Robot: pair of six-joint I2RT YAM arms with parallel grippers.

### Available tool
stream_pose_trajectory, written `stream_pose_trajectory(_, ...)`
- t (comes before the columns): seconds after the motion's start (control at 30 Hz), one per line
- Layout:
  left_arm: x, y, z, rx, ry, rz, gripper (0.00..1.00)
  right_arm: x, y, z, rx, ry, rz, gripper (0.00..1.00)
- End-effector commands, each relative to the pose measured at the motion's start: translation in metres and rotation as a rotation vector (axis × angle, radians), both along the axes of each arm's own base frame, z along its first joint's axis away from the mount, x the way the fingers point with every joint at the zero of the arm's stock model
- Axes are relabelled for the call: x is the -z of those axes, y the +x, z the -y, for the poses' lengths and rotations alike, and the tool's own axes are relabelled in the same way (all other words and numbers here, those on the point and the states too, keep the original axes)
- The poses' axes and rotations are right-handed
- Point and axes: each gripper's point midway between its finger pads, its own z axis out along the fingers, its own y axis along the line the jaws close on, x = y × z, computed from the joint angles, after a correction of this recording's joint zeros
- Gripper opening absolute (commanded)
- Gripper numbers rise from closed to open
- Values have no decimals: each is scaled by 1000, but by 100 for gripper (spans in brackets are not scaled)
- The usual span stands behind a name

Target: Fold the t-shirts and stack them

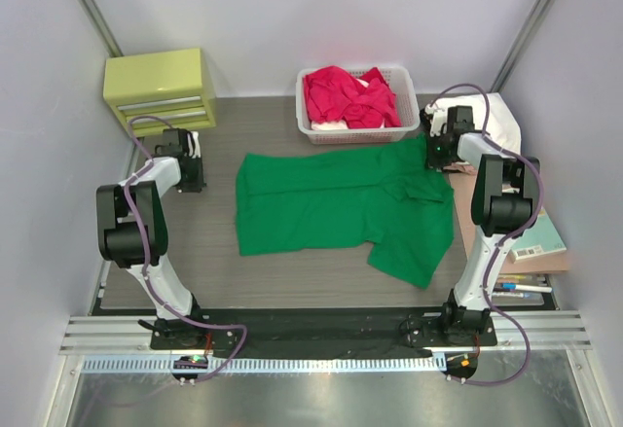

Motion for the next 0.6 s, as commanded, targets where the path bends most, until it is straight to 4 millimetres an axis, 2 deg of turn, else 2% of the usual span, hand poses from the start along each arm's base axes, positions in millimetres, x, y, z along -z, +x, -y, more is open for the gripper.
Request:
stream_pose_trajectory(0.0, -15, 10, 8, 5, -45, 56, 0, -11, -4, -6, -25, 7, 22, 1)
stream_pose_trajectory(0.1, -26, 11, 23, 18, -124, 76, 0, -11, -5, -8, -29, 19, 21, 1)
stream_pose_trajectory(0.13, -33, 13, 43, 81, -224, 93, 0, -10, -5, -8, -34, 20, 20, 1)
stream_pose_trajectory(0.17, -37, 14, 55, 110, -250, 101, 0, -9, -6, -8, -32, 17, 17, 1)
stream_pose_trajectory(0.23, -47, 20, 78, 195, -210, 122, 0, -10, -6, -9, -37, 21, 19, 1)
stream_pose_trajectory(0.33, -49, 24, 115, 305, -110, 127, 0, -10, -7, -10, -36, 29, 17, 1)
stream_pose_trajectory(0.43, -42, 30, 136, 344, -101, 76, 0, -9, -7, -11, -38, 35, 16, 1)
stream_pose_trajectory(0.57, -32, 50, 144, 342, -108, 36, 0, -5, -8, -12, -36, 38, 5, 1)
